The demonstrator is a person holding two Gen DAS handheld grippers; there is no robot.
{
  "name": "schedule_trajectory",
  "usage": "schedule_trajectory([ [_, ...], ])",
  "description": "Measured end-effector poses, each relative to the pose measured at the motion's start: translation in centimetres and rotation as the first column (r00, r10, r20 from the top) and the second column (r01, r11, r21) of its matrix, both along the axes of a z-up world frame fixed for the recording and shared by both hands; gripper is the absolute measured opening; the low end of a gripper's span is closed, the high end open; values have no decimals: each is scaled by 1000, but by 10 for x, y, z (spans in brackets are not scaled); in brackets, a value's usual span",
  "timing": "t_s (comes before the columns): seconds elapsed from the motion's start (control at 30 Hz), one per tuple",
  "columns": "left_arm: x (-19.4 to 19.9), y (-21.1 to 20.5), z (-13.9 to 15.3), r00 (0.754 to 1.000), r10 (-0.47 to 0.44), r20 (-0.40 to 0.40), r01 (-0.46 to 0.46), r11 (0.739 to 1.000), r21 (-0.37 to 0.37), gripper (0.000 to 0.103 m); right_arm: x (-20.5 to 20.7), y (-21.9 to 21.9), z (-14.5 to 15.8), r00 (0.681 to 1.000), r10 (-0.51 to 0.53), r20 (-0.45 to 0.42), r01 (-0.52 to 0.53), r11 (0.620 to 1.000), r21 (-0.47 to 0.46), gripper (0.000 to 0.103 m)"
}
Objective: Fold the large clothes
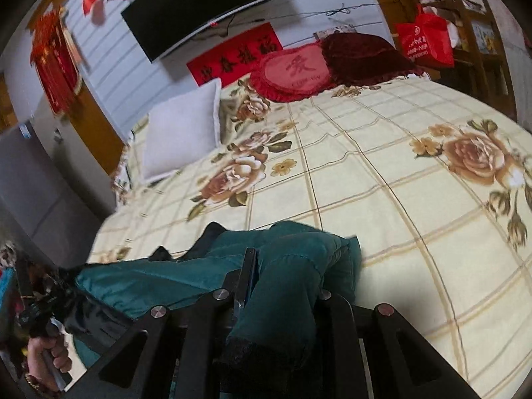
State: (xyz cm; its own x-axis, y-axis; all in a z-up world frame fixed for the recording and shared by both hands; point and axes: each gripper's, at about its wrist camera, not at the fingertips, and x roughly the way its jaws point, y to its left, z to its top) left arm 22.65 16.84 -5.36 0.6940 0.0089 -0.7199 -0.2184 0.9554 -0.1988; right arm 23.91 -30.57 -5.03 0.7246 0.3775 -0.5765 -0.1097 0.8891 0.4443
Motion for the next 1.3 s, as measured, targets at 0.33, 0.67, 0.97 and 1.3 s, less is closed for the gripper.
schedule_trajectory([
  [0.33, 19, -2, -21, 999, -29, -43, 28, 1000, -11, 21, 43, 11, -36, 992, 11, -124, -13, 1000, -12, 19],
  [0.67, 12, 19, 3, 995, -44, -88, 30, 988, -153, 33, 31, -15, -16, 989, 25, -143, 14, 964, 266, 54],
  [0.97, -16, 21, 57, 997, -69, 30, 70, 997, -23, 102, 0, -17, 24, 998, 24, -50, -7, 948, 317, 80],
  [1.3, -25, -21, 64, 972, -215, 92, 208, 975, 79, 102, -25, 36, 51, 981, 162, 106, -156, 985, -67, 80],
])
